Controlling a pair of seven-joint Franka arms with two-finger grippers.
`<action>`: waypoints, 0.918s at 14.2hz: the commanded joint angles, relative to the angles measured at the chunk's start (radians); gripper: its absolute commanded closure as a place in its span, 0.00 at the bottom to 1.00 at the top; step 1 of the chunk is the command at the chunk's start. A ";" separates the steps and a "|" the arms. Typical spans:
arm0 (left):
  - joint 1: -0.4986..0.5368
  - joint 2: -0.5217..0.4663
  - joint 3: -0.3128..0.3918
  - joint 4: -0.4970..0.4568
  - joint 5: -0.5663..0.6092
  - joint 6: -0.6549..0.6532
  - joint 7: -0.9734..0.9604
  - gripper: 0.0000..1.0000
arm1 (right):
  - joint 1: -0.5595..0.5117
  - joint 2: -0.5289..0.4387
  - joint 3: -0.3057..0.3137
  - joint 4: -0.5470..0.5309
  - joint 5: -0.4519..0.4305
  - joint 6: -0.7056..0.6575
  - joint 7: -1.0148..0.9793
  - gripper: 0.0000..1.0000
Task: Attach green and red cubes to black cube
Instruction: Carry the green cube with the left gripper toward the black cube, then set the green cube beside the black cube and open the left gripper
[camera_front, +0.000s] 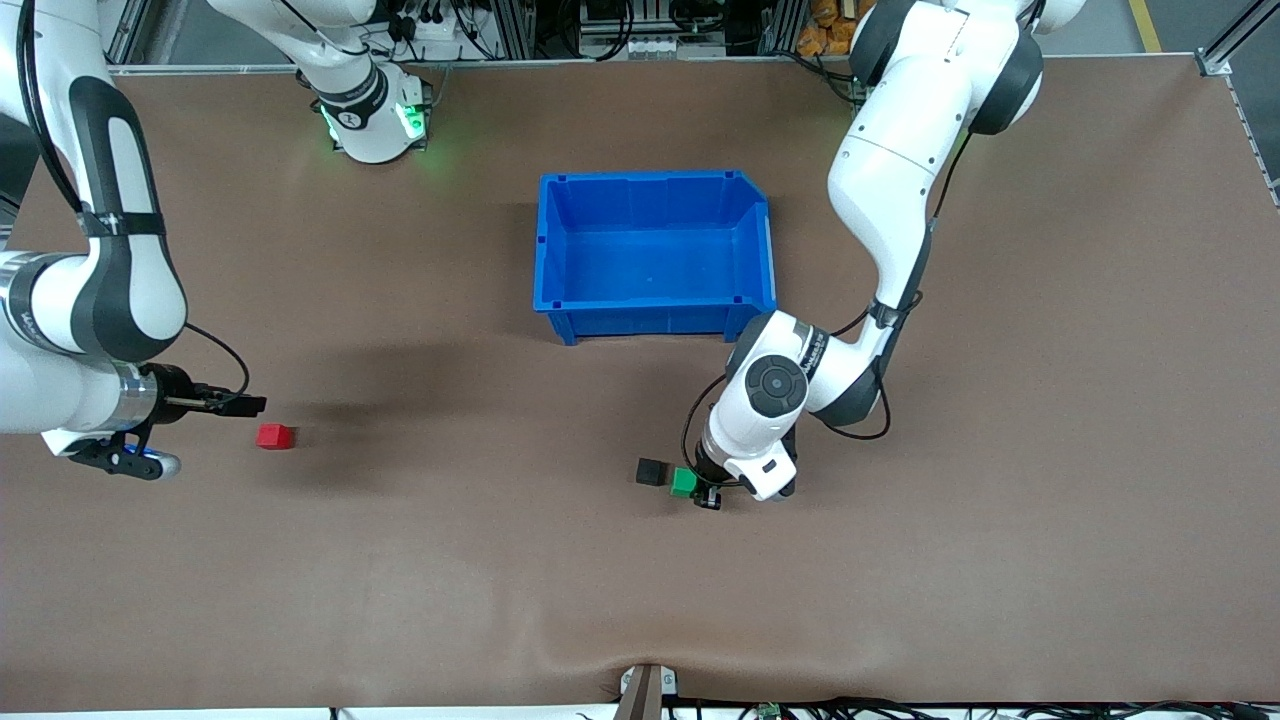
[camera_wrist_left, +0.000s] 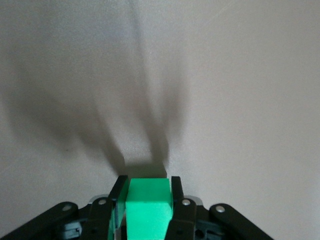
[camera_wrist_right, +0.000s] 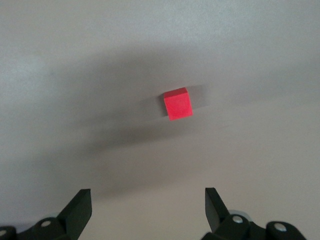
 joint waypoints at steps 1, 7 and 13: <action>-0.029 0.022 0.018 0.028 -0.013 -0.010 -0.042 1.00 | -0.026 0.022 0.016 0.000 0.011 0.035 0.005 0.00; -0.044 0.017 0.020 0.028 -0.010 -0.045 -0.085 1.00 | -0.029 0.059 0.016 0.000 0.010 0.078 -0.009 0.00; -0.058 -0.022 0.046 0.028 -0.012 -0.174 -0.135 1.00 | -0.029 0.088 0.016 0.000 0.005 0.119 -0.039 0.00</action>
